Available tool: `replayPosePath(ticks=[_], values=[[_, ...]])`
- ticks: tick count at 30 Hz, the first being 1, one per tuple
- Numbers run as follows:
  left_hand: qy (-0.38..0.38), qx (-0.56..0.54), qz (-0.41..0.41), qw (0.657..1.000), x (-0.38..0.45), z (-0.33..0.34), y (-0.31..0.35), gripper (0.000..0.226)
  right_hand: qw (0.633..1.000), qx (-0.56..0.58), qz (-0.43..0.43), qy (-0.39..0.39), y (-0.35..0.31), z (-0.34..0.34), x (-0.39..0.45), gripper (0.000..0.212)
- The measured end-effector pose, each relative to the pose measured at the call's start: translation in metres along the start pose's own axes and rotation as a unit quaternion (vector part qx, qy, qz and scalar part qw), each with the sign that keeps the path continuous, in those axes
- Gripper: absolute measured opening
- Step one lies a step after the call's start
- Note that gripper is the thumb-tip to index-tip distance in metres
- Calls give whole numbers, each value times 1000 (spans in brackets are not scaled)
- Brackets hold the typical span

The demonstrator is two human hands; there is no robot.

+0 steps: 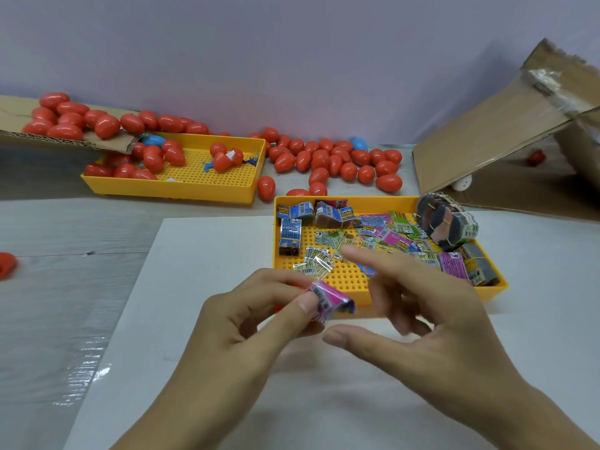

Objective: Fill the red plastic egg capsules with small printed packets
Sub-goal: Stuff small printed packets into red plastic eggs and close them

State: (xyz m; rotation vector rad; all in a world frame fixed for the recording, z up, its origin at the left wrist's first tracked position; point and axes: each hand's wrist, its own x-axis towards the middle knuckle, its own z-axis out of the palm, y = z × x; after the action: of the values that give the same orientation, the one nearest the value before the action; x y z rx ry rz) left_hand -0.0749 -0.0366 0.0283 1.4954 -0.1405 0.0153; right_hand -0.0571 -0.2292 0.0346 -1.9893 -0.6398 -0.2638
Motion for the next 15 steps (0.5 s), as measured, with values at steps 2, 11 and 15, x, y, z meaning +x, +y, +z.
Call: replayPosePath(ticks=[2, 11, 15], values=[[0, -61, -39, 997, 2, -1, 2, 35, 999, -20, -28, -8, -1, -3, 2, 65], [-46, -69, -90, 992, 2, 0, 7, 25, 988, 142, 59, 1, -3, -1, 3, 44], [-40, -63, -104, 992, 1, 2, 7, 26, 983, 168, 71, 8, -4, -1, 4, 39]])
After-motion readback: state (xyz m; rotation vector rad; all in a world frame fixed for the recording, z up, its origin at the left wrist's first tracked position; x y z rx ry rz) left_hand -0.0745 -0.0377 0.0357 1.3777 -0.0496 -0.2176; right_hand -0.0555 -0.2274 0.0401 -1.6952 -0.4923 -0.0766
